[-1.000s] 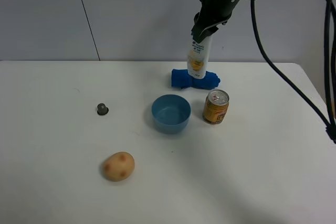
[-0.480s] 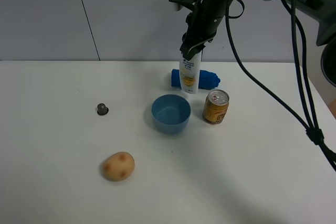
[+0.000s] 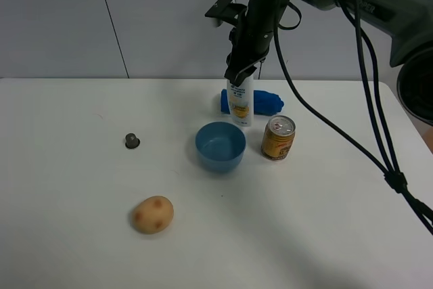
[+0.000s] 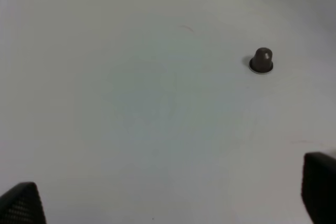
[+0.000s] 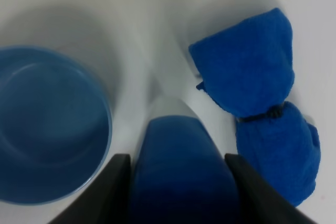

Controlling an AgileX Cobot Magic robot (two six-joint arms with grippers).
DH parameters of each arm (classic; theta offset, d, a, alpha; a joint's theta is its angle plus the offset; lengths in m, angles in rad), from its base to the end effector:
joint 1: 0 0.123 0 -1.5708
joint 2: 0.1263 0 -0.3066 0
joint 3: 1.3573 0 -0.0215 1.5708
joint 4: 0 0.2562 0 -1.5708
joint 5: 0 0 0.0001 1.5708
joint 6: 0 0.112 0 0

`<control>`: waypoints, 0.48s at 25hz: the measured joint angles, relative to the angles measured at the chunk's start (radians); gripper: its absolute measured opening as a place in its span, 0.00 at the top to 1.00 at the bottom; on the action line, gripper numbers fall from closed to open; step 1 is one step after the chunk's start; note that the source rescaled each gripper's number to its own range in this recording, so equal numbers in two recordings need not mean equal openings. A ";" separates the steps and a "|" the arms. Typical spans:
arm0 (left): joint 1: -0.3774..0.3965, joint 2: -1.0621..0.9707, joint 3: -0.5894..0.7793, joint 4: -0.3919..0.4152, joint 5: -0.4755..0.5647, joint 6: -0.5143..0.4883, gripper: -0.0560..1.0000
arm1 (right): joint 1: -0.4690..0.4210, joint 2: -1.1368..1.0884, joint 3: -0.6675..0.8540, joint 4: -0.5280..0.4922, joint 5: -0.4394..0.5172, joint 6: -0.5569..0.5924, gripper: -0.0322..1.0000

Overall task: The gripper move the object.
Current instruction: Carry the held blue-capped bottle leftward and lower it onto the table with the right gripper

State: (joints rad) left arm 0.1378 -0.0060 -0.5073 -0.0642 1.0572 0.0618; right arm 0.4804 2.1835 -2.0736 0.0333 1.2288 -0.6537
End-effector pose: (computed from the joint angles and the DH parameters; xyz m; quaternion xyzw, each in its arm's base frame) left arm -0.0039 -0.0069 0.2730 -0.0308 0.8478 0.0207 0.5290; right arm 0.4402 0.2333 0.2590 -0.5277 0.8343 0.0026 0.1598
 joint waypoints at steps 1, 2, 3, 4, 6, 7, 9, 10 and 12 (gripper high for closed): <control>0.000 0.000 0.000 0.000 0.000 0.000 0.00 | 0.001 0.003 0.000 -0.007 -0.003 -0.001 0.97; 0.000 0.000 0.000 0.000 0.000 0.000 0.00 | 0.002 0.008 0.000 -0.009 -0.006 -0.001 0.97; 0.000 0.000 0.000 0.000 0.000 0.000 0.00 | 0.002 0.012 0.000 -0.011 -0.008 -0.001 0.97; 0.000 0.000 0.000 0.000 0.000 0.000 0.00 | 0.002 0.018 0.000 -0.014 -0.009 -0.001 0.97; 0.000 0.000 0.000 0.000 0.000 0.000 0.00 | 0.002 0.029 0.000 -0.015 -0.015 -0.001 0.97; 0.000 0.000 0.000 0.000 0.000 0.000 0.00 | 0.002 0.033 0.000 -0.014 -0.018 -0.001 0.97; 0.000 0.000 0.000 0.000 0.000 0.000 0.00 | 0.002 0.035 0.000 -0.014 -0.027 -0.001 0.97; 0.000 0.000 0.000 0.000 0.000 0.000 0.00 | 0.002 0.037 0.000 -0.014 -0.029 -0.001 0.97; 0.000 0.000 0.000 0.000 0.000 0.000 0.00 | 0.002 0.038 0.000 -0.012 -0.031 -0.001 0.97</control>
State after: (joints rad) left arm 0.1378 -0.0060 -0.5073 -0.0642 1.0572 0.0618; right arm 0.4823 2.2214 -2.0736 0.0213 1.1977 -0.6547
